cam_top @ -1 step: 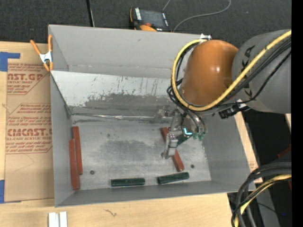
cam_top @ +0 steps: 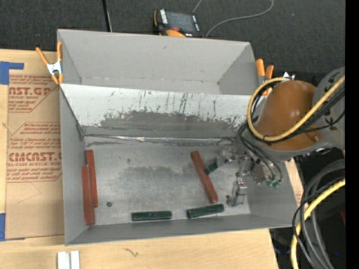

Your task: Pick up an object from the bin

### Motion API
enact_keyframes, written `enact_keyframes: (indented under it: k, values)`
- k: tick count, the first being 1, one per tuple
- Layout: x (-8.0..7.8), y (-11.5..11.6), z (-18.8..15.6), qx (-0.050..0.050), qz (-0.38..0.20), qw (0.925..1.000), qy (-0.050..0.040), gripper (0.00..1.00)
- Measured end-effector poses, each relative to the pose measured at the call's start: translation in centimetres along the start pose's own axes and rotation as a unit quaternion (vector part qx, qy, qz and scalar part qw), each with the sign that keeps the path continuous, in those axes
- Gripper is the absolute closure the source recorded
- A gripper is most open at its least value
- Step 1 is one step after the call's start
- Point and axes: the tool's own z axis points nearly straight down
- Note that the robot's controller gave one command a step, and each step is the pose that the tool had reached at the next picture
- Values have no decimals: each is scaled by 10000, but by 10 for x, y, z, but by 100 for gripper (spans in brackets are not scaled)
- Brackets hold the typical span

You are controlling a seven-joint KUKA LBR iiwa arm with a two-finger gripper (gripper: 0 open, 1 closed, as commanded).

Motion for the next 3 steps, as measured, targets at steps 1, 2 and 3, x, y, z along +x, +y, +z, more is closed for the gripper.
enact_keyframes:
  k: [1, 2, 3]
  values:
    - [-73, 27, 71, -15, -1810, 9835, -42, 0]
    - [-58, 11, 76, -3, -3423, 9396, -57, 0]
    - [-90, -40, 77, -22, -5850, 8110, -53, 0]
